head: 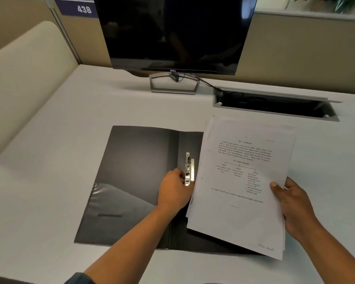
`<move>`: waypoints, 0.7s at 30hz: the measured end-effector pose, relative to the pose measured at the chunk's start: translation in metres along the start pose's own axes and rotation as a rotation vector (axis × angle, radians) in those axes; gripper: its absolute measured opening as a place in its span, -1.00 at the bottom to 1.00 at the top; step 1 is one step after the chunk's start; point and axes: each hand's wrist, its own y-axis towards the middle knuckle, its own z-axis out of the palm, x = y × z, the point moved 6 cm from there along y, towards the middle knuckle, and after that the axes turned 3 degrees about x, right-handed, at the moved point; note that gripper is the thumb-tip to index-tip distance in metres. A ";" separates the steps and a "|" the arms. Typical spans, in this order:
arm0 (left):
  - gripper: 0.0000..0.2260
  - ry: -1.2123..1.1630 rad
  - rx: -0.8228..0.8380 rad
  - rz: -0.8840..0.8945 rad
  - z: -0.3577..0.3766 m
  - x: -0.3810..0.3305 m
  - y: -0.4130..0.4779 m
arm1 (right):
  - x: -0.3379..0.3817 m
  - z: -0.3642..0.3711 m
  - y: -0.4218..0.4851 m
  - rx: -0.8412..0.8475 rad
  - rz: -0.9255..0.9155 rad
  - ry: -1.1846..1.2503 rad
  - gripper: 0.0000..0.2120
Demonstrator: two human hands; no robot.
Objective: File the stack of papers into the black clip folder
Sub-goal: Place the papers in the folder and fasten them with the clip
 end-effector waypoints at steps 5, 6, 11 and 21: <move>-0.82 -0.009 0.009 0.052 -0.022 -0.019 0.003 | 0.013 -0.002 -0.003 0.025 -0.062 0.010 -0.80; -0.79 -0.135 -0.015 0.082 -0.030 -0.030 0.002 | 0.018 -0.001 -0.004 0.038 -0.083 0.014 -0.80; -0.69 -0.807 0.272 0.144 -0.037 -0.099 -0.015 | 0.047 0.014 -0.011 0.134 -0.213 0.040 -0.80; -0.80 -0.787 0.218 0.482 -0.055 -0.149 -0.038 | 0.117 0.020 -0.031 0.178 -0.550 -0.019 -0.55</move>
